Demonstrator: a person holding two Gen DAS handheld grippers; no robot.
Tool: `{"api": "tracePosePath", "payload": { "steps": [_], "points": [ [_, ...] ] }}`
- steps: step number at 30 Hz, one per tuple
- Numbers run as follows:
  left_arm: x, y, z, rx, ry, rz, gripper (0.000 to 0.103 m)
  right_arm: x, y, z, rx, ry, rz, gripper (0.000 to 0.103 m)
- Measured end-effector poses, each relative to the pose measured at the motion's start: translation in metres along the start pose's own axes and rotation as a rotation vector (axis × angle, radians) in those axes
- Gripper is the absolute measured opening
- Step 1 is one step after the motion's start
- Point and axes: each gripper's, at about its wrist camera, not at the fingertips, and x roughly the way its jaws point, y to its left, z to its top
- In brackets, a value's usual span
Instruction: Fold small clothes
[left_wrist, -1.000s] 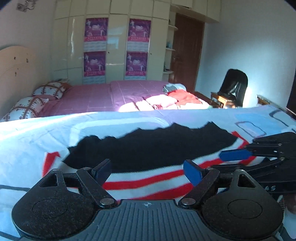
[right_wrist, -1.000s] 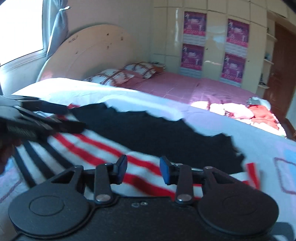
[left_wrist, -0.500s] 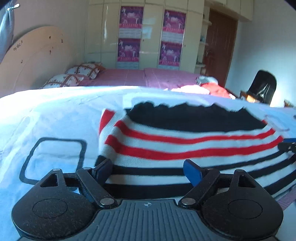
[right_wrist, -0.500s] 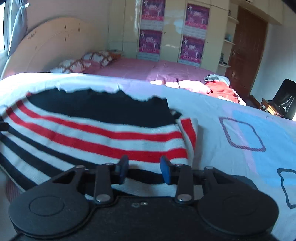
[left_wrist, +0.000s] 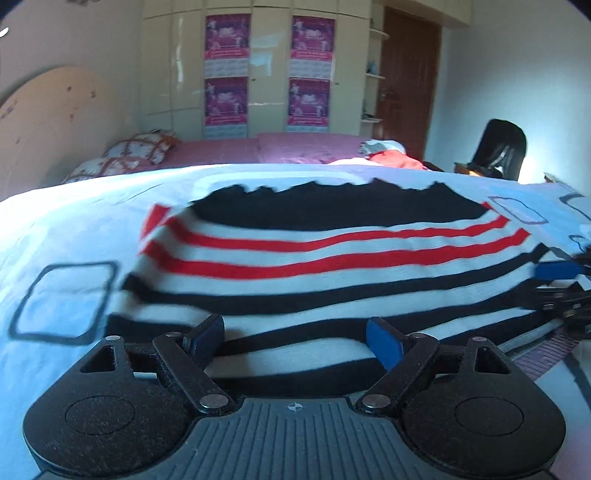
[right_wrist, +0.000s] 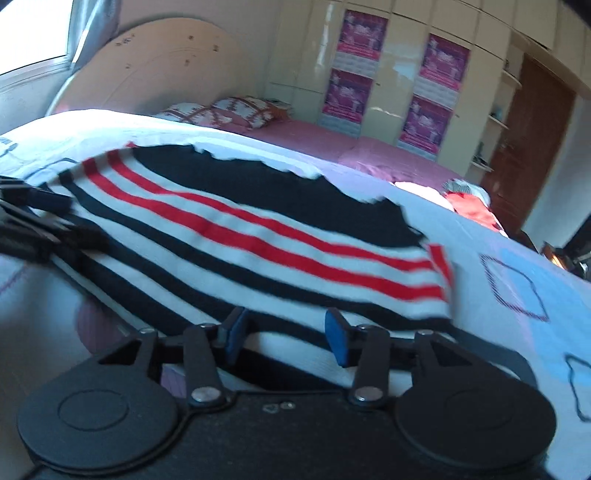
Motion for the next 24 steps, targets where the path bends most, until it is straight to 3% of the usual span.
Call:
{"api": "tracePosePath", "payload": {
  "steps": [4,7,14,17,24],
  "points": [
    [-0.011,0.028,-0.011,-0.007,0.009,-0.001,0.084,-0.015,-0.04,-0.034,0.061,0.059,-0.063,0.048],
    [-0.009,0.028,-0.012,0.001,0.008,0.006,0.084,-0.021,-0.052,-0.045,0.137,0.059,-0.053,0.049],
    [-0.008,0.022,-0.003,-0.009,0.045,0.037,0.087,-0.015,-0.045,-0.031,0.162,0.075,-0.09,0.049],
    [-0.021,0.024,0.0,-0.022,0.033,0.071,0.087,-0.042,-0.042,-0.028,0.179,-0.002,-0.081,0.05],
    [-0.024,0.026,0.0,-0.019,0.022,0.071,0.087,-0.029,-0.028,-0.016,0.168,-0.004,-0.093,0.047]
  ]
}}
